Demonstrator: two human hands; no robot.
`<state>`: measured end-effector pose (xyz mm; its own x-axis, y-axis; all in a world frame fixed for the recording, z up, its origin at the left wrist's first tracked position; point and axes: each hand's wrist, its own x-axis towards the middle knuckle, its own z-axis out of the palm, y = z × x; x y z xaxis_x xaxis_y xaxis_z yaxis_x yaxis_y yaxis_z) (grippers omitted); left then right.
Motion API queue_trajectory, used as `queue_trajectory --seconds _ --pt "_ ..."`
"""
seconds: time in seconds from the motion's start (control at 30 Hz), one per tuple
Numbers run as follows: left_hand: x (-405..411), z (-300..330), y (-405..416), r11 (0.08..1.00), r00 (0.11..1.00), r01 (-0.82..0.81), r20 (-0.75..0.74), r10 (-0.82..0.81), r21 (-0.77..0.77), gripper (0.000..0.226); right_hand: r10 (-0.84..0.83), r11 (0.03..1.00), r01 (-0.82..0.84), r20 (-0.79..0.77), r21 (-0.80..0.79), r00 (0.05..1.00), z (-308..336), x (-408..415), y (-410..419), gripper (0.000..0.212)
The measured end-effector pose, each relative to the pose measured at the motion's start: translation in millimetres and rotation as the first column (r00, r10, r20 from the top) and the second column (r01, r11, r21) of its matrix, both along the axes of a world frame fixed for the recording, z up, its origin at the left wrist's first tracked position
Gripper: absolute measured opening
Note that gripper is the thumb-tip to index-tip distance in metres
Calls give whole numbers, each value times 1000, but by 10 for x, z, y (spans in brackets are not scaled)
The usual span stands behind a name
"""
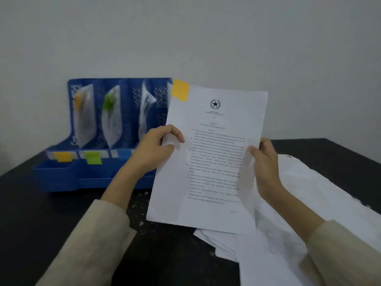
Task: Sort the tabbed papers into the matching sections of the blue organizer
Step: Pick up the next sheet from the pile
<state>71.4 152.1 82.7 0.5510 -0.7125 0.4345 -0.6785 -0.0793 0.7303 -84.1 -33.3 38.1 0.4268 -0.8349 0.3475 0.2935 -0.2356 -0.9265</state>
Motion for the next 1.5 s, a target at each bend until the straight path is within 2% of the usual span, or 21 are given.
queue_trajectory --seconds 0.13,0.23,0.37,0.47,0.63,0.73,0.83,0.93,1.07,1.27,1.37,1.5 --pt "285 195 447 992 989 -123 72 126 -42 48 174 983 -176 -48 -51 984 126 351 324 20" --pt "471 270 802 966 971 -234 24 238 -111 49 269 950 -276 -66 -147 961 229 658 585 25" --pt "589 313 1215 903 927 -372 -29 375 -216 50 415 868 -426 -99 -253 904 382 1016 874 27" --pt "622 328 1401 870 890 -435 38 455 -233 47 461 815 -488 -162 -312 873 460 1202 1068 28" --pt "620 398 1796 704 713 -624 121 691 -339 39 447 754 -525 -276 -396 851 499 1580 1433 16" --pt "628 512 2099 588 586 -700 144 797 -405 40 516 650 -627 -356 -430 779 506 1773 1654 19" --pt "650 615 2378 494 471 -745 170 866 -448 39 540 488 -745 -512 -455 668 515 1885 1854 37" --pt "673 677 2617 450 417 -764 178 891 -463 40 466 401 -785 -632 -473 619 543 1993 1991 54" --pt "740 718 2765 401 359 -774 183 915 -490 39 405 399 -777 -666 -487 626 696 2126 2064 61" --pt "947 928 2507 355 254 -741 252 934 -570 39 420 477 -737 -613 -478 669 929 2285 2019 59" --pt "1081 1023 2252 359 251 -688 258 933 -630 39 447 501 -728 -581 -467 680 998 2319 2008 59" --pt "1196 1002 1838 414 306 -567 285 908 -712 34 497 541 -716 -518 -442 696 1063 2354 1956 59"
